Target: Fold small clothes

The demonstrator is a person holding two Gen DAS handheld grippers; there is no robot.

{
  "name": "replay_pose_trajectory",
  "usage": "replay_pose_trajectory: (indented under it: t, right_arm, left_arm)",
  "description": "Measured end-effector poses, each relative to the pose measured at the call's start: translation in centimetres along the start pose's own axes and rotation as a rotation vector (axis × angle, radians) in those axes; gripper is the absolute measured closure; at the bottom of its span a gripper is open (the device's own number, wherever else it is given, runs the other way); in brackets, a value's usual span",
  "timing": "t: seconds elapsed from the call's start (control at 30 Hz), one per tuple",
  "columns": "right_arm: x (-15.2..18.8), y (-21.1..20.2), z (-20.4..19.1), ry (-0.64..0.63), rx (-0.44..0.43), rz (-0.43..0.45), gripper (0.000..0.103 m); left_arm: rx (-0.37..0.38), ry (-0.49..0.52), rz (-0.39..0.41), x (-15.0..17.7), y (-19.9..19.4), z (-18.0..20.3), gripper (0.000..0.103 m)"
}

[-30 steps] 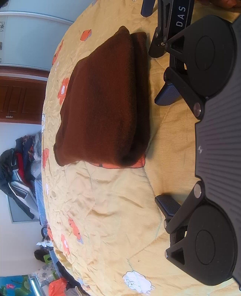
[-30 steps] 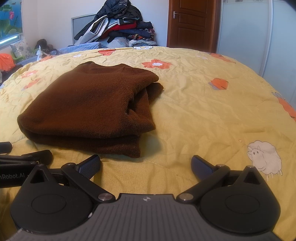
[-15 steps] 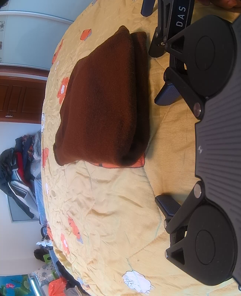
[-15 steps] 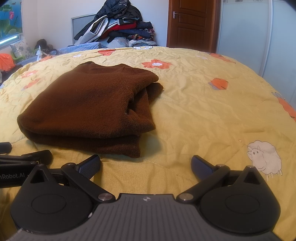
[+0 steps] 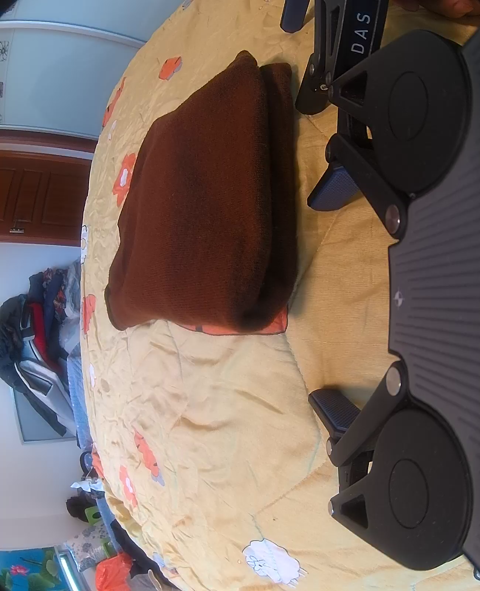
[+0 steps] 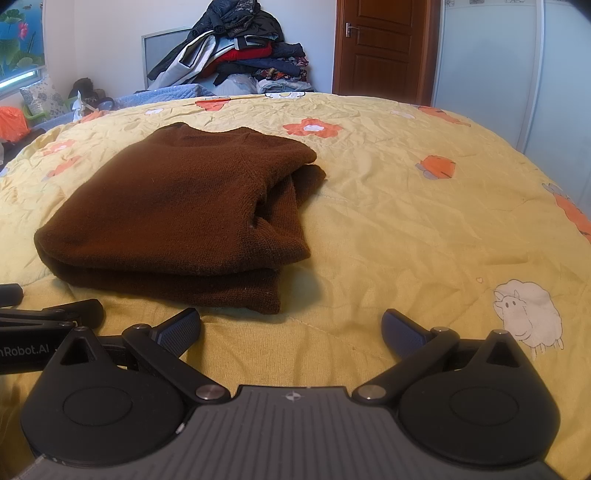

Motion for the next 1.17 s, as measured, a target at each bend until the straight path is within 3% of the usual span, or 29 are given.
replay_pose_trajectory:
  t: [0.93, 1.17]
  right_arm:
    - [0.0, 0.0, 0.0, 0.000, 0.000, 0.000, 0.000]
    - [0.0, -0.2, 0.1, -0.001, -0.020, -0.009, 0.000]
  left_arm:
    - [0.003, -0.022, 0.017, 0.3, -0.3, -0.1, 0.000]
    - [0.049, 0.046, 0.031, -0.2, -1.8, -0.2, 0.000]
Point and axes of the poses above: each gripper's, at about its wrist camera, not at the fingertips, and y roughly the way its jaws point, z to its right, x to its underside, the point moved 10 cm from there along y, roughly the way its jaws point, and after that the axes turned 4 degrees about -x, right-handed, at the moved point
